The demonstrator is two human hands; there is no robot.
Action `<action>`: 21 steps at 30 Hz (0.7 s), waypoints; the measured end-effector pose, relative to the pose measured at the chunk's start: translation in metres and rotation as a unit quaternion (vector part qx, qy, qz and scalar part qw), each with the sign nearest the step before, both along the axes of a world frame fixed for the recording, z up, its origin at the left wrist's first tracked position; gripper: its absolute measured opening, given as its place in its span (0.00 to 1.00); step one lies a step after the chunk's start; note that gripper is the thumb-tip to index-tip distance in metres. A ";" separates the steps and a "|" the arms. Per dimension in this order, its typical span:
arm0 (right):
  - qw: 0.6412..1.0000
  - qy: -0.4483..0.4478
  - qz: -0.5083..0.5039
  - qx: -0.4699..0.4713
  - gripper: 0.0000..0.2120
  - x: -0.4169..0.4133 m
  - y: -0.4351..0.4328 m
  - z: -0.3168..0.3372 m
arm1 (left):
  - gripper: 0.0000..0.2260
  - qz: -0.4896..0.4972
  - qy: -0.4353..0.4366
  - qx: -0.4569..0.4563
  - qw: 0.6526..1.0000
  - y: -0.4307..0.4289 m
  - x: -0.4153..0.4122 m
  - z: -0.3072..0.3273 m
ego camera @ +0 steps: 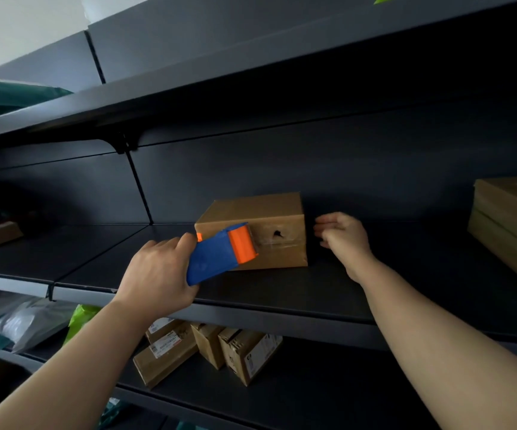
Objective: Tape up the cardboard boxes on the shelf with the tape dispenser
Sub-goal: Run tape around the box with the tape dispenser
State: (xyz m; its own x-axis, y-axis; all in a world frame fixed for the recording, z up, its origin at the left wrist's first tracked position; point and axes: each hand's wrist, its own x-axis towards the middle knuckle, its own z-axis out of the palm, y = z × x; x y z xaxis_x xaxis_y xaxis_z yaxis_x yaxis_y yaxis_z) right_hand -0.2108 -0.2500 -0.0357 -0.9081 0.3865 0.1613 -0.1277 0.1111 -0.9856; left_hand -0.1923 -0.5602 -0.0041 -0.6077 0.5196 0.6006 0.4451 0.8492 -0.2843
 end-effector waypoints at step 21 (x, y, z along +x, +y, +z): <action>0.763 -0.025 -0.024 0.645 0.24 -0.007 -0.083 0.062 | 0.21 -0.057 -0.011 0.003 0.998 -0.035 -0.019 -0.002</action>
State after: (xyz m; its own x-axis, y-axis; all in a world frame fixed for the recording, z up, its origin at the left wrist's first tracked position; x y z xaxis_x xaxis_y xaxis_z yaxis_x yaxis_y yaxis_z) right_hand -0.2182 -0.3329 0.0267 -0.9152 -0.0325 0.4017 -0.0597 0.9967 -0.0553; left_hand -0.2115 -0.5952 -0.0062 -0.5581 0.5824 0.5910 0.5457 0.7942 -0.2673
